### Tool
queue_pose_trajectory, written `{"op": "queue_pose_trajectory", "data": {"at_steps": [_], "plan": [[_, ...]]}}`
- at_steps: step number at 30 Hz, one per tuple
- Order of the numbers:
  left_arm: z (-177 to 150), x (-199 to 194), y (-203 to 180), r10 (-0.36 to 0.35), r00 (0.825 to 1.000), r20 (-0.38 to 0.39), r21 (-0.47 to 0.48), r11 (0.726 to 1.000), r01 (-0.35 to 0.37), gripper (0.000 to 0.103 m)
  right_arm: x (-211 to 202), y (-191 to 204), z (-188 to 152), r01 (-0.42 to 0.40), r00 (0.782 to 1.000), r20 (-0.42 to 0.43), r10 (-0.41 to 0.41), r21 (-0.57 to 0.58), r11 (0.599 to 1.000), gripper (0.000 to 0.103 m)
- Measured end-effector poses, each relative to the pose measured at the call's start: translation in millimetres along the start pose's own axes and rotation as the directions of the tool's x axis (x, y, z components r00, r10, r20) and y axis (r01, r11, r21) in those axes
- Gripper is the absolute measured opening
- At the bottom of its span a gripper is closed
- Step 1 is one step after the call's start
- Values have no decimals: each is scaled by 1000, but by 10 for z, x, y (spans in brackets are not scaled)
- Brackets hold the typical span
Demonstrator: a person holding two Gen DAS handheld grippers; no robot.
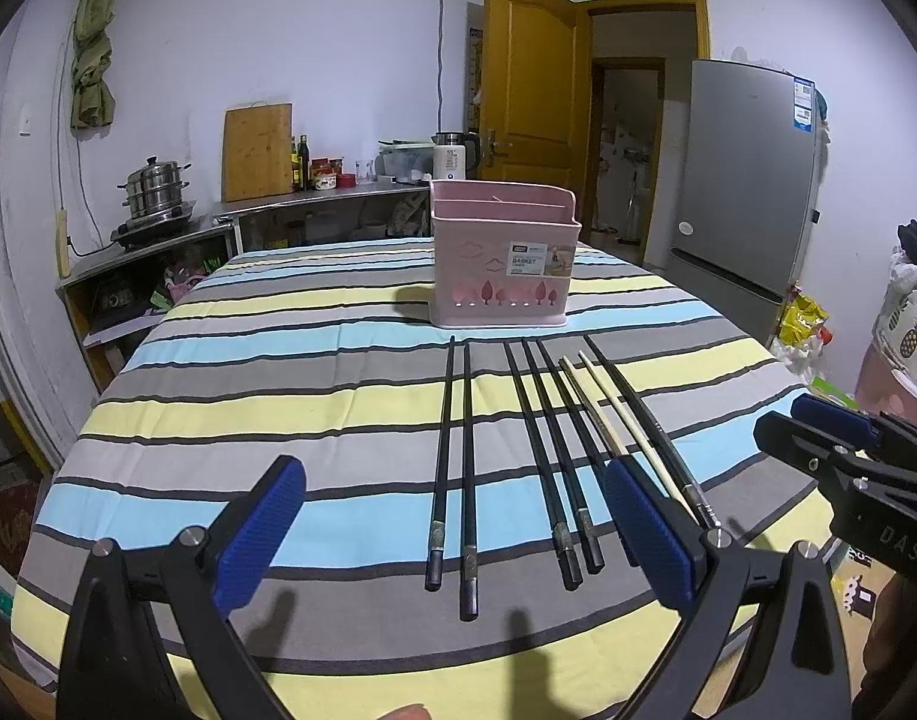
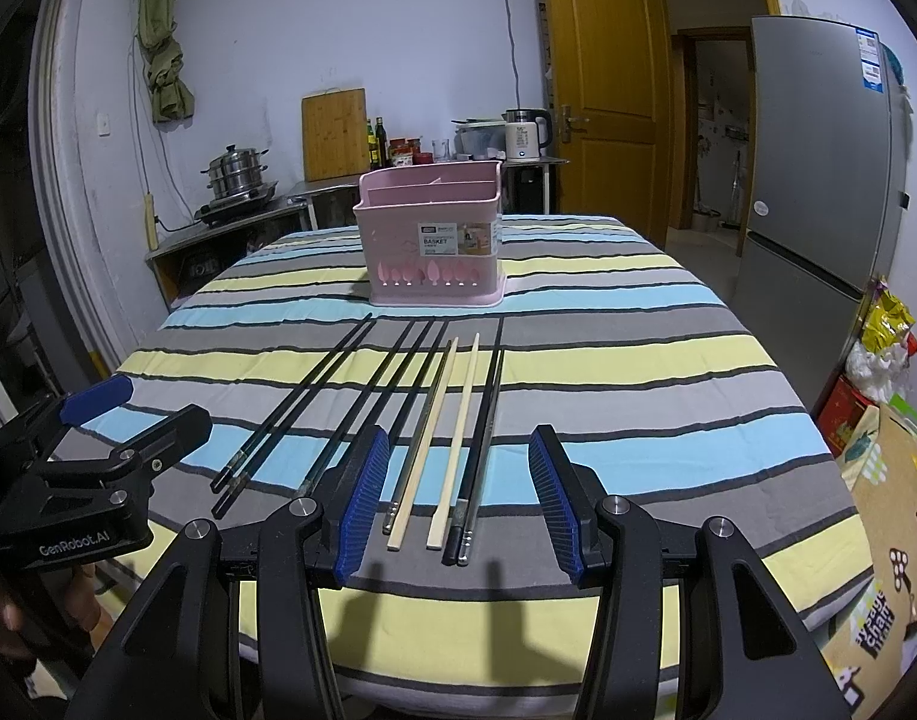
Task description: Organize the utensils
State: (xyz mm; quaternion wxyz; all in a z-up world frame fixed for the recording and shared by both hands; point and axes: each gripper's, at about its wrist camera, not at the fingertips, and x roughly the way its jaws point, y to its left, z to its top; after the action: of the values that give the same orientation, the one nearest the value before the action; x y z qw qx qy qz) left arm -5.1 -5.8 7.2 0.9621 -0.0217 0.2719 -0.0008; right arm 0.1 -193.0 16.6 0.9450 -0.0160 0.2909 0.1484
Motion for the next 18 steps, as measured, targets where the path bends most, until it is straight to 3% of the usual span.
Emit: {"op": "queue_pose_trajectory", "data": {"at_steps": [18], "plan": [[2, 2, -11, -2, 1000, -2, 1, 1000, 2, 101, 3, 0, 0, -1, 1000, -1, 1, 0, 1000, 50]]}}
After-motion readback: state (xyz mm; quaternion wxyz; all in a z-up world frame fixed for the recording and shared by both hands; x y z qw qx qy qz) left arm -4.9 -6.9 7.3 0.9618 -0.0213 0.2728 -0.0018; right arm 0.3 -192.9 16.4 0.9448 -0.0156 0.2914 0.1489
